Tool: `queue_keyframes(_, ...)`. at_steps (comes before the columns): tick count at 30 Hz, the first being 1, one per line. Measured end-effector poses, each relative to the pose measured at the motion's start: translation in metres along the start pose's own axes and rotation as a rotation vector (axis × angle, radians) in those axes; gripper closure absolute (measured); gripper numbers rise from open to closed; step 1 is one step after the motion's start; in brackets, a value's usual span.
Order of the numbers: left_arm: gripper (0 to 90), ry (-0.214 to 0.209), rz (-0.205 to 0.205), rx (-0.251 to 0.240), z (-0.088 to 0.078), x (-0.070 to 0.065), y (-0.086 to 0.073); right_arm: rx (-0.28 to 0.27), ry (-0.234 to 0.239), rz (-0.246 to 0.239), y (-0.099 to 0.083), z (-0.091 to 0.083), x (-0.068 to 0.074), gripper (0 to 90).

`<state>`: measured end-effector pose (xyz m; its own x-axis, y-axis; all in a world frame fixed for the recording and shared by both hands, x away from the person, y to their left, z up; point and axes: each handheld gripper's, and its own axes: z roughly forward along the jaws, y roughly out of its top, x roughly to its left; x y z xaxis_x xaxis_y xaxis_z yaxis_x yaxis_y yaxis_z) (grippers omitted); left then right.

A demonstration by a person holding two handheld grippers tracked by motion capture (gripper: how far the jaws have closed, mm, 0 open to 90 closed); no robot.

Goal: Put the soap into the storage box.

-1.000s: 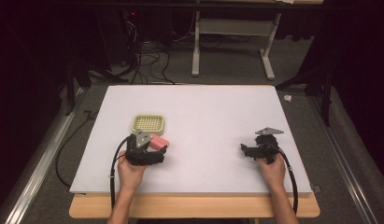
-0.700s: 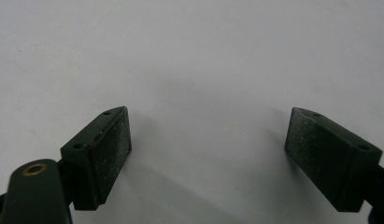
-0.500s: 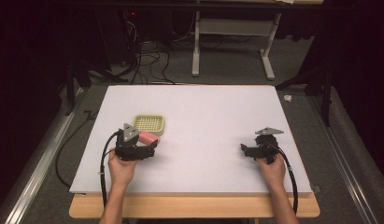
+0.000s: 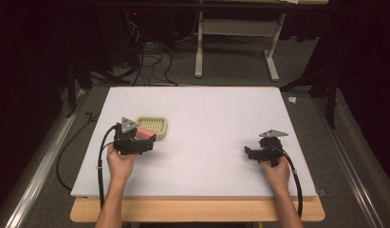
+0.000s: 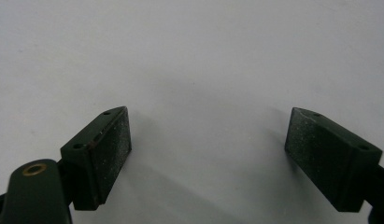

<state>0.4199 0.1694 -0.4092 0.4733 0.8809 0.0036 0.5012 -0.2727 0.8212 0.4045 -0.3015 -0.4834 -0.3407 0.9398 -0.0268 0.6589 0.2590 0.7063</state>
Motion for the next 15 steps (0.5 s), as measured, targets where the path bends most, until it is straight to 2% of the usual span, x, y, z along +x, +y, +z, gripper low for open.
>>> queue_keyframes(9, 14.1, -0.004, -0.015, 0.004, 0.013, 0.006, 0.012, -0.002, 0.000, 0.001, 0.000, 0.000, 0.000, 15.1)
queue_keyframes(15, 14.1, 0.012, -0.016, 0.020, 0.024, 0.010, 0.019, 0.000, 0.000, 0.001, 0.000, 0.000, 0.000, 15.1)
